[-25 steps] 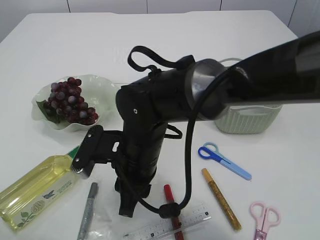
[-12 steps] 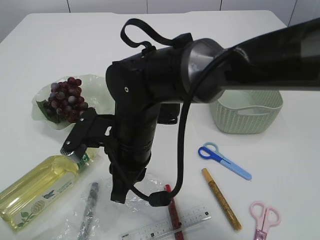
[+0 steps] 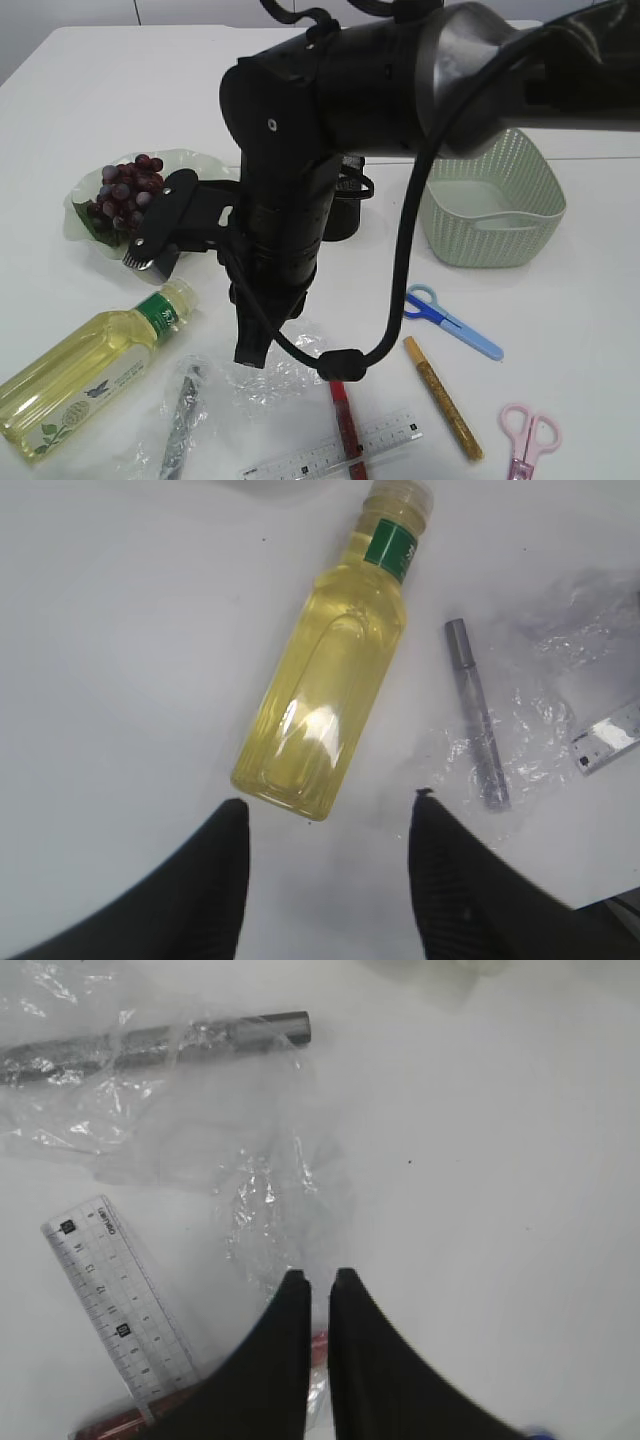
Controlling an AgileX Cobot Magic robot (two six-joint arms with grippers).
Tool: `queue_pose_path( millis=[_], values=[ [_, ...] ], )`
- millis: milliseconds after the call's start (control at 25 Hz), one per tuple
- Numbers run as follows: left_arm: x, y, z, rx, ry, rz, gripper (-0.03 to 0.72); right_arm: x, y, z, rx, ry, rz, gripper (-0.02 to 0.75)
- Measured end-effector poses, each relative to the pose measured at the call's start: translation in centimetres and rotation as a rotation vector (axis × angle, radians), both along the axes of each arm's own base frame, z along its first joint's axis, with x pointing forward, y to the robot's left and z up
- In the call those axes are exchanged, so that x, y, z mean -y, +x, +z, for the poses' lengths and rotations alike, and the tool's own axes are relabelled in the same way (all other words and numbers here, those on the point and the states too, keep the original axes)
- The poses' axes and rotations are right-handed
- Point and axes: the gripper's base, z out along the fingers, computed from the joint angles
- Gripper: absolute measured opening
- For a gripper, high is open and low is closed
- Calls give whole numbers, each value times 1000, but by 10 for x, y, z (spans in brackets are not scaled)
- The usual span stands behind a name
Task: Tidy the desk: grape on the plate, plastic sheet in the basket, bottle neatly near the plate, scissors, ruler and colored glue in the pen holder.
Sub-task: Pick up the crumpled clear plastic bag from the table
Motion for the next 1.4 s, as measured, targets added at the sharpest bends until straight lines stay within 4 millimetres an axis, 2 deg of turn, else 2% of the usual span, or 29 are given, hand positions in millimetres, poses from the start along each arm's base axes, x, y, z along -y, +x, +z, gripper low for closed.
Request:
queue_pose_path(
  millis=[120,200,320,440,520,920,1160,1400],
  values=[
    [0,0,0,0,1,0,376,0,0,0,-1,-2,-4,27],
    [0,0,0,0,1,0,371,0,0,0,-1,2,-15,59],
    [0,0,0,0,1,0,369,-1,1,0,4,16,-36,218],
    [0,0,0,0,1,0,367,-2,1,0,4,25,-46,420],
    [0,0,0,0,1,0,365,-4,0,1,-13,49,-54,478],
    [0,1,0,12,-2,1,364,-25,-22,-2,-71,102,13,503],
    [0,2,1,19,-3,2,363,-36,-24,-19,-73,101,29,508],
    [0,2,1,20,-4,2,363,-41,-21,-41,-91,93,22,568]
  ],
)
